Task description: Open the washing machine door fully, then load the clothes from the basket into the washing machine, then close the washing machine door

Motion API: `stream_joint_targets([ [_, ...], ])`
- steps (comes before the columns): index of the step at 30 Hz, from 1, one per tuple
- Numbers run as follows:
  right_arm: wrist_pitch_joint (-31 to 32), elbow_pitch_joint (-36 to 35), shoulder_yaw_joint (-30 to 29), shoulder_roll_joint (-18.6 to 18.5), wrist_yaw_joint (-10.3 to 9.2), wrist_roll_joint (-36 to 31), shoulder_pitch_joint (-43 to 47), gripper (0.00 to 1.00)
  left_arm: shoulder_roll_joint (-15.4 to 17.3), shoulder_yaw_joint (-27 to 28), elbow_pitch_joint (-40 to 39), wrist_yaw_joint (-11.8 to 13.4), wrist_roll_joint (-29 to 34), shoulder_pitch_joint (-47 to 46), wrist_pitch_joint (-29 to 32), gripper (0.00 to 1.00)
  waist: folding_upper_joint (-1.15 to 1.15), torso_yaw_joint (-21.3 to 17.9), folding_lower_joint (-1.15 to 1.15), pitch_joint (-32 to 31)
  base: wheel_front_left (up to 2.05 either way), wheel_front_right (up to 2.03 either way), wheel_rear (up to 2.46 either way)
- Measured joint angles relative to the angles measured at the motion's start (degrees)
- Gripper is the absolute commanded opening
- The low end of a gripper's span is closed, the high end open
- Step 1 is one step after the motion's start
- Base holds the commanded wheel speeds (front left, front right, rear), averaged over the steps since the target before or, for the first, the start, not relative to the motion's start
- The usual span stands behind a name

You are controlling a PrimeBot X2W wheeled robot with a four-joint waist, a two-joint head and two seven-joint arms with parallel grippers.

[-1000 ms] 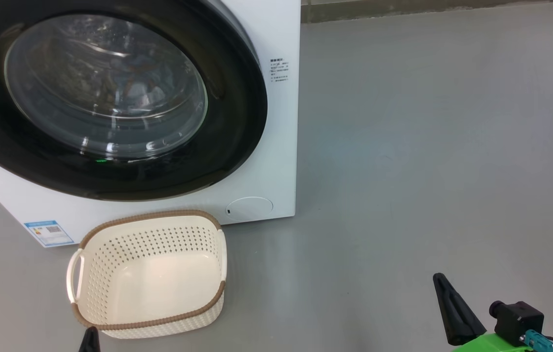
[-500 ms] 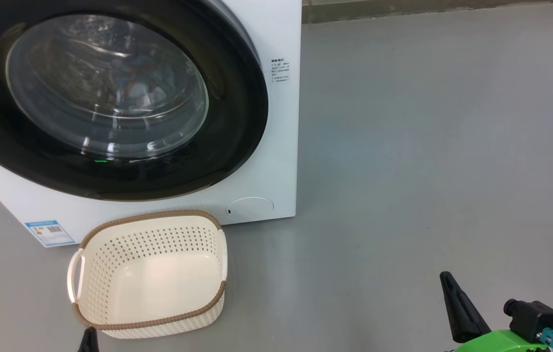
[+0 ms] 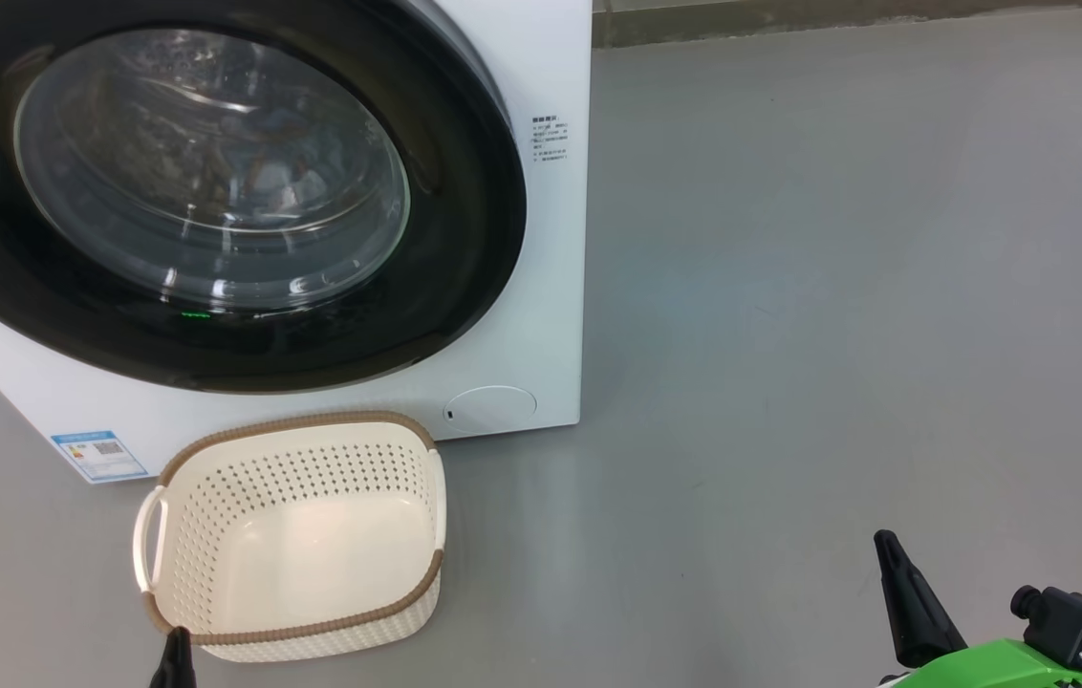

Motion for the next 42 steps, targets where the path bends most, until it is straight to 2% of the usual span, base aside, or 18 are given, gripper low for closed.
stream_joint_targets([
  [42, 6.9, 0.1, -2.1, -0.3, -0.02, 29.1, -1.4, 0.00, 0.4, -0.1, 2.6, 0.0, -26.7, -4.9, 7.0, 0.00, 0.00, 0.3, 0.00, -0.3, 0.00, 0.00, 0.00],
])
